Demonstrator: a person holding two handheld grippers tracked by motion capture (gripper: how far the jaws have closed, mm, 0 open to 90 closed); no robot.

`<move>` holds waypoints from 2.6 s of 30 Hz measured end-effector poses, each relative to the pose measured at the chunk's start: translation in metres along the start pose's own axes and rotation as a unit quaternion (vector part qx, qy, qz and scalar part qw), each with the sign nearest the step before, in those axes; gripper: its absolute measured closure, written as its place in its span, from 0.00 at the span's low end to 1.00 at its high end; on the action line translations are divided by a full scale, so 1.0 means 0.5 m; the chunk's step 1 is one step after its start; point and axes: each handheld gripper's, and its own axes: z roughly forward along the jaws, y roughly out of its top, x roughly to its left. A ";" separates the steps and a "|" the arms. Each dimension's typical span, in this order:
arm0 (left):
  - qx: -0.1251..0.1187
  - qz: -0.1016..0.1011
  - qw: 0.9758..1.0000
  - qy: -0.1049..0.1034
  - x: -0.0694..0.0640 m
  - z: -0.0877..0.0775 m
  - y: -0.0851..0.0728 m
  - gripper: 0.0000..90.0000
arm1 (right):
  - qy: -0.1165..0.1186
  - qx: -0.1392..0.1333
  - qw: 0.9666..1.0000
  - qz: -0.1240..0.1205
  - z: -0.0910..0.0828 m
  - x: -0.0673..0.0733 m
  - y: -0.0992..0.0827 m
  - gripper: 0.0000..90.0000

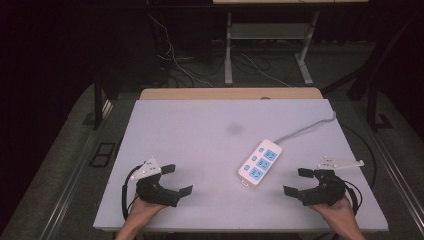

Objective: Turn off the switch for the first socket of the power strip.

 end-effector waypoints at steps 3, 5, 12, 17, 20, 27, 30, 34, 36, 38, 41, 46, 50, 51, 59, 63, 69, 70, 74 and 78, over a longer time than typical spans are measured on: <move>0.001 0.000 1.000 -0.001 -0.001 0.001 -0.001 0.00 | 0.001 0.002 1.000 -0.001 0.000 0.000 0.000 0.03; 0.001 0.000 1.000 -0.001 -0.001 0.001 -0.001 0.00 | 0.001 0.004 1.000 -0.002 0.000 0.001 0.001 0.03; 0.001 0.000 1.000 0.001 -0.001 -0.001 -0.002 0.00 | 0.004 0.011 1.000 -0.006 0.002 0.000 0.018 0.03; 0.003 -0.001 1.000 0.002 -0.001 0.000 -0.003 0.00 | 0.005 0.012 1.000 -0.007 0.006 -0.002 0.031 0.03; 0.004 0.000 1.000 0.001 -0.001 0.000 -0.003 0.00 | 0.006 0.013 1.000 -0.005 0.007 -0.006 0.041 0.03; 0.005 -0.001 1.000 0.001 -0.001 -0.001 -0.003 0.00 | 0.007 0.023 1.000 -0.009 0.014 -0.011 0.057 0.03; 0.006 0.000 1.000 0.000 -0.001 0.000 -0.003 0.00 | 0.007 0.025 1.000 -0.009 0.016 -0.013 0.059 0.03; 0.006 0.001 1.000 0.000 -0.002 0.000 -0.003 0.00 | 0.009 0.030 0.999 -0.011 0.020 -0.017 0.069 0.03; 0.006 0.001 1.000 0.000 -0.002 0.000 -0.003 0.00 | 0.009 0.031 0.999 -0.013 0.021 -0.019 0.076 0.03; 0.006 0.001 1.000 0.000 -0.002 0.001 -0.003 0.00 | 0.007 0.032 0.999 -0.015 0.023 -0.021 0.084 0.03; 0.005 0.000 1.000 0.000 -0.002 0.001 -0.003 0.00 | 0.005 0.037 0.999 -0.019 0.026 -0.023 0.096 0.03; 0.005 -0.001 1.000 0.000 -0.001 0.000 -0.004 0.00 | 0.004 0.044 0.999 -0.023 0.033 -0.025 0.114 0.03; 0.005 0.000 1.000 0.000 -0.001 0.000 -0.004 0.00 | 0.003 0.049 0.998 -0.027 0.039 -0.026 0.130 0.03; 0.005 0.000 1.000 0.000 -0.001 0.000 -0.004 0.00 | 0.003 0.049 0.998 -0.027 0.039 -0.026 0.130 0.03; 0.005 0.000 1.000 0.000 -0.001 0.000 -0.004 0.00 | 0.002 0.058 0.998 -0.028 0.046 -0.031 0.146 0.03; 0.005 0.000 1.000 -0.001 -0.001 0.001 -0.004 0.00 | 0.001 0.063 0.998 -0.026 0.050 -0.036 0.153 0.03; 0.006 -0.001 1.000 -0.001 -0.001 0.001 -0.004 0.00 | 0.000 0.069 0.997 -0.028 0.059 -0.040 0.168 0.03; 0.005 -0.001 1.000 -0.001 -0.001 0.001 -0.004 0.00 | 0.001 0.070 0.997 -0.028 0.061 -0.040 0.170 0.03; 0.006 -0.001 1.000 -0.001 -0.001 0.001 -0.004 0.00 | -0.001 0.077 0.997 -0.030 0.071 -0.041 0.180 0.03; 0.006 0.000 1.000 -0.002 -0.001 0.001 -0.004 0.00 | -0.003 0.085 0.996 -0.030 0.085 -0.044 0.187 0.03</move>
